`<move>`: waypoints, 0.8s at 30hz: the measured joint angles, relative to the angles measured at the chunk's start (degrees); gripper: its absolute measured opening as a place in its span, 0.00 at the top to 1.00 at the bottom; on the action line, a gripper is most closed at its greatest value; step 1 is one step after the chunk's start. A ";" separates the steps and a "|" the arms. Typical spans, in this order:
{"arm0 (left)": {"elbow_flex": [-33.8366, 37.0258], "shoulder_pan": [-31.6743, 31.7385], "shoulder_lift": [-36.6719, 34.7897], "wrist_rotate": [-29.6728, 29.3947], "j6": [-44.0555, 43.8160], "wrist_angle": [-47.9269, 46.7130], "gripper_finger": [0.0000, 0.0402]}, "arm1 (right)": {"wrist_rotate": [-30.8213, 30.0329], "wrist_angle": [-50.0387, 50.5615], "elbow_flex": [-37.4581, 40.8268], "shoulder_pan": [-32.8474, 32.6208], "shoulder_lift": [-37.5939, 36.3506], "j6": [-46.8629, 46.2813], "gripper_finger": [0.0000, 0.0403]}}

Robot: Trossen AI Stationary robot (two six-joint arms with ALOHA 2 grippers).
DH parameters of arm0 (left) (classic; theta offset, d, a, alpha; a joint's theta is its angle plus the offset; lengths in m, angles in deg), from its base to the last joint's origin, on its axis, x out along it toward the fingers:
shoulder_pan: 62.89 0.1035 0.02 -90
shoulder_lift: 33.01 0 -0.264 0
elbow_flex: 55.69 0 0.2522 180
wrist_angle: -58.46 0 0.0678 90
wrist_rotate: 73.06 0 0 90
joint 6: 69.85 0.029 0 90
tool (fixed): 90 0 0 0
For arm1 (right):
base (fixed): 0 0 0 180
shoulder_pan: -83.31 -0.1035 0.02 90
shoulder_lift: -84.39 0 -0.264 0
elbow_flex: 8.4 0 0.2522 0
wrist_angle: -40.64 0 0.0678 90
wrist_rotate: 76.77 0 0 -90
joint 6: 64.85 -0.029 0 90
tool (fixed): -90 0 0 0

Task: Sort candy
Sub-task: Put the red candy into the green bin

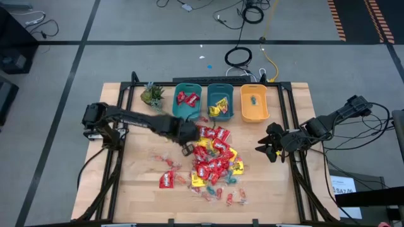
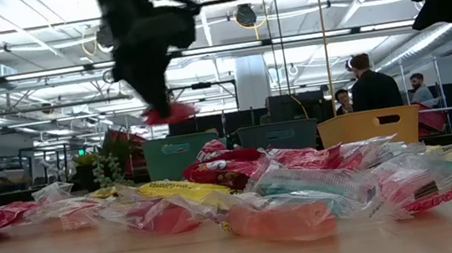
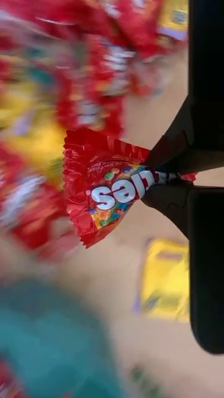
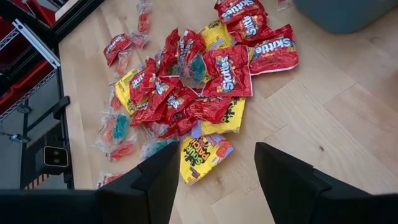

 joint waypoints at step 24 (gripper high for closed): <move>-8.21 29.68 -0.11 6.34 24.87 0.51 0.76 | -8.10 0.55 0.00 0.04 0.00 -4.11 0.51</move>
